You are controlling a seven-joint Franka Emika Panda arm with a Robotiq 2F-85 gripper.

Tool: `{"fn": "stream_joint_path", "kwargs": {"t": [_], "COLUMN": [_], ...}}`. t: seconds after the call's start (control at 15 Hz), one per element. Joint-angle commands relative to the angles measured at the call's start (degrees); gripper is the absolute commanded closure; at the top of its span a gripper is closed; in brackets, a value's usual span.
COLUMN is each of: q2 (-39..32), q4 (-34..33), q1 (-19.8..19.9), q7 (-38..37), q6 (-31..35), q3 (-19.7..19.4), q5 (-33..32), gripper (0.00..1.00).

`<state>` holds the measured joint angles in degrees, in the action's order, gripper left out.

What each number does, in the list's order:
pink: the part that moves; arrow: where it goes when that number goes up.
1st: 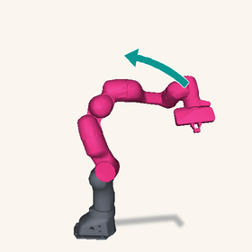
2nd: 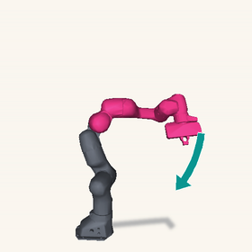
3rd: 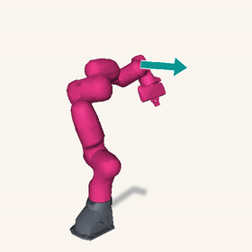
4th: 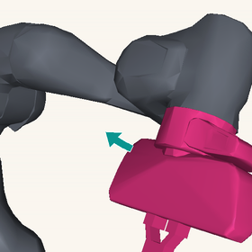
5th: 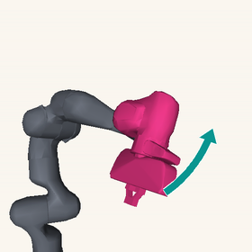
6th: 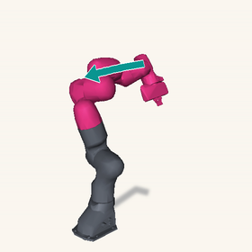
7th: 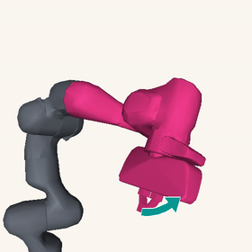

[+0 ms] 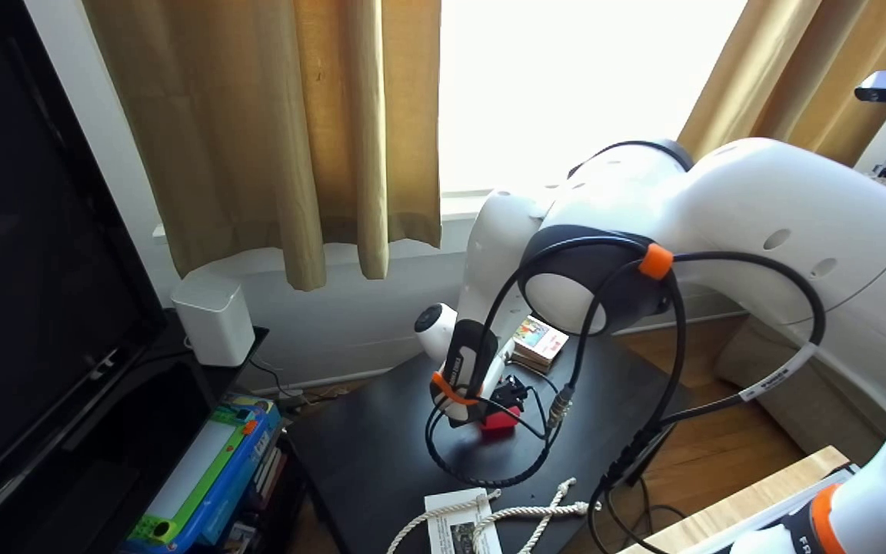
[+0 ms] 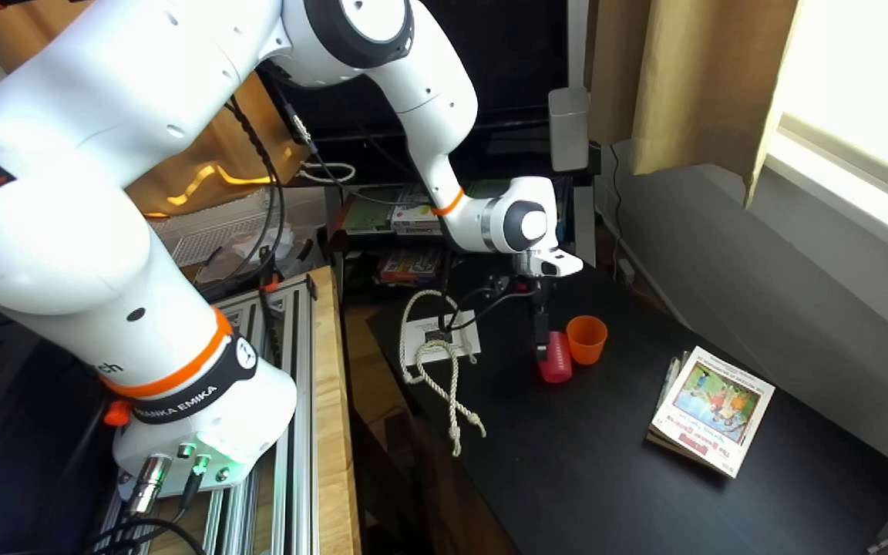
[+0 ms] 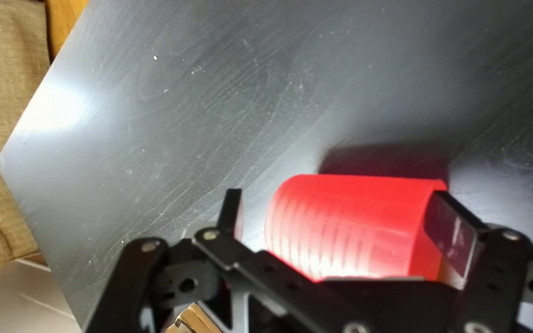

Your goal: Lay the pink cup on its side, then lay the orange cup on its side and turn the orange cup upside down then the pink cup

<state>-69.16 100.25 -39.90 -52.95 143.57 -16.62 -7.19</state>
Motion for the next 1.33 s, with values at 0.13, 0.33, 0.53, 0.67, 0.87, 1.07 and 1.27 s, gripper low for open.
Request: {"fn": "stream_joint_path", "kwargs": {"t": [0.13, 0.33, 0.53, 0.67, 0.87, 1.07, 1.27], "q2": [5.9, 10.2, 13.6, 14.7, 15.0, 13.5, 13.1], "q4": [5.0, 9.1, 13.2, 15.8, 18.5, 15.3, 14.1], "q1": [2.1, 2.1, 0.9, 1.5, 2.2, 2.0, 3.0], "q7": [0.4, 0.0, -1.0, -1.1, -0.1, 0.3, 1.5], "q6": [4.8, 8.4, 10.9, 14.7, 19.4, 16.7, 15.8], "q3": [2.4, 2.0, -0.4, -1.4, -3.3, -3.4, -2.9], "q5": [-0.4, -0.4, -1.3, -1.0, -0.3, 0.3, 0.1], "gripper": [0.0, 0.0, 0.0, 0.0, 0.0, 0.0, 0.0]}}
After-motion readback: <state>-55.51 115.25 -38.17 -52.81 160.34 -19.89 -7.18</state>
